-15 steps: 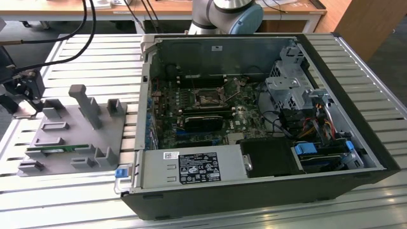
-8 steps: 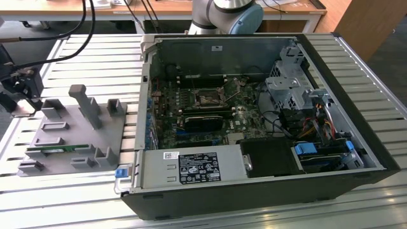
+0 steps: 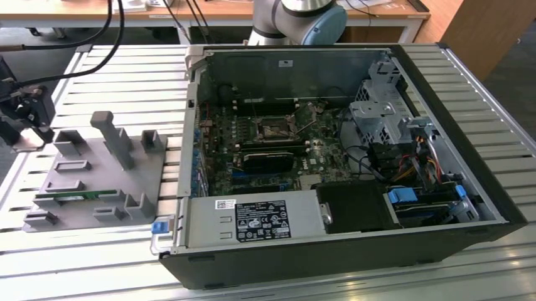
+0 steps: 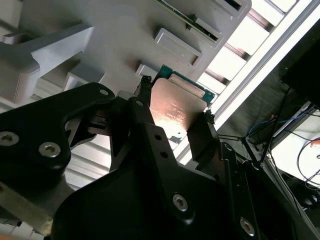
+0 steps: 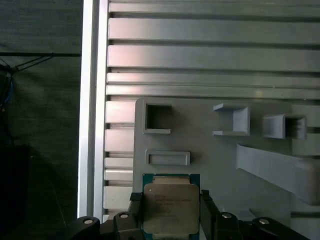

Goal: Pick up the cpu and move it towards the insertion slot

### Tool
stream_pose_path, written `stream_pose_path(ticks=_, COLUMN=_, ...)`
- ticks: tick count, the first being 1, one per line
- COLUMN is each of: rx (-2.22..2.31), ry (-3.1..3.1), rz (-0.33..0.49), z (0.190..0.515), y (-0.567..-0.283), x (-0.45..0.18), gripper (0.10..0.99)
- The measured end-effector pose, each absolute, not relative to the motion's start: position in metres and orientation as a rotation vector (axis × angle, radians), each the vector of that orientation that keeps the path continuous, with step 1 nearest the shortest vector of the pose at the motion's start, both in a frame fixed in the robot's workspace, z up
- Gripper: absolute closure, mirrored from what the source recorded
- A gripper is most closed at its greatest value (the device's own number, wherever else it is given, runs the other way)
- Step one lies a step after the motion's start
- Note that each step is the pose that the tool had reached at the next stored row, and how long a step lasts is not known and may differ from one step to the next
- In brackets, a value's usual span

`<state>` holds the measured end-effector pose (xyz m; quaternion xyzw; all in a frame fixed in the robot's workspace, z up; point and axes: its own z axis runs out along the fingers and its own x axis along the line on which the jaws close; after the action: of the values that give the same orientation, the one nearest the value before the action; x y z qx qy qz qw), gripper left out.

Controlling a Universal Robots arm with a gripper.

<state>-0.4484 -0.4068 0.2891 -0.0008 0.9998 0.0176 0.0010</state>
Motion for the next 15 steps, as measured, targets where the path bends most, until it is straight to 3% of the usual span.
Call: stream_pose_path(ticks=15, rx=-0.003, ry=3.139, rz=0.055, z=0.302, y=-0.406, x=-0.448, gripper=0.549)
